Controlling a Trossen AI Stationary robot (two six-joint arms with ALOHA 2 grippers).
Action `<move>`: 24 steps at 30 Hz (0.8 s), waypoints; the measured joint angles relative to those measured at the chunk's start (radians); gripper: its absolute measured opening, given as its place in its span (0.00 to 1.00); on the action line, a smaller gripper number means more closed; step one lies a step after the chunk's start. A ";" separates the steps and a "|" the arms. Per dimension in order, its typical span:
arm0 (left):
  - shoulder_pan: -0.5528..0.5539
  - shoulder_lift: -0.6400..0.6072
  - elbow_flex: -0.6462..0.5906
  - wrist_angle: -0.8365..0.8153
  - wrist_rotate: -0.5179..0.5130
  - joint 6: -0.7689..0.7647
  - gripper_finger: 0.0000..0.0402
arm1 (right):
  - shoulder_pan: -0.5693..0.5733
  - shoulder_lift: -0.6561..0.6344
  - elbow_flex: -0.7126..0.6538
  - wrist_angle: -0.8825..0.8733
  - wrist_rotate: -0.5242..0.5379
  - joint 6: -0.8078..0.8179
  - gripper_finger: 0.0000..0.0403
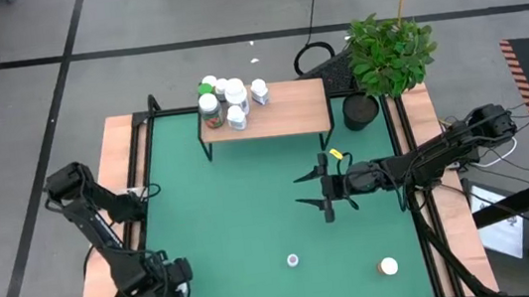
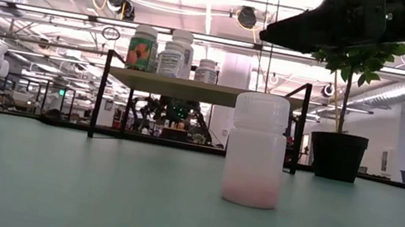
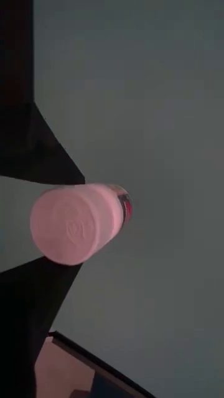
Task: Pick and place medicine bottles onto shelf by color
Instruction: Put the black bottle on the shelf
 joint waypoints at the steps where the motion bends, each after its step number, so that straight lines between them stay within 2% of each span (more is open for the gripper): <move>1: 0.001 0.000 0.000 0.000 0.000 0.004 0.45 | 0.000 0.000 0.000 0.000 0.000 0.000 0.58; 5: 0.007 -0.001 0.000 0.000 -0.002 0.015 0.39 | 0.000 0.000 0.000 0.000 0.000 0.004 0.58; 11: 0.046 -0.001 0.000 0.000 -0.013 0.097 0.38 | 0.000 0.000 0.000 -0.001 0.000 0.005 0.58; 17: 0.184 0.000 0.030 -0.008 -0.031 0.359 0.38 | -0.003 0.000 0.000 -0.047 0.001 0.082 0.58; 24: 0.415 -0.001 0.168 -0.073 -0.086 0.764 0.37 | 0.034 0.000 0.000 -0.180 0.003 0.173 0.58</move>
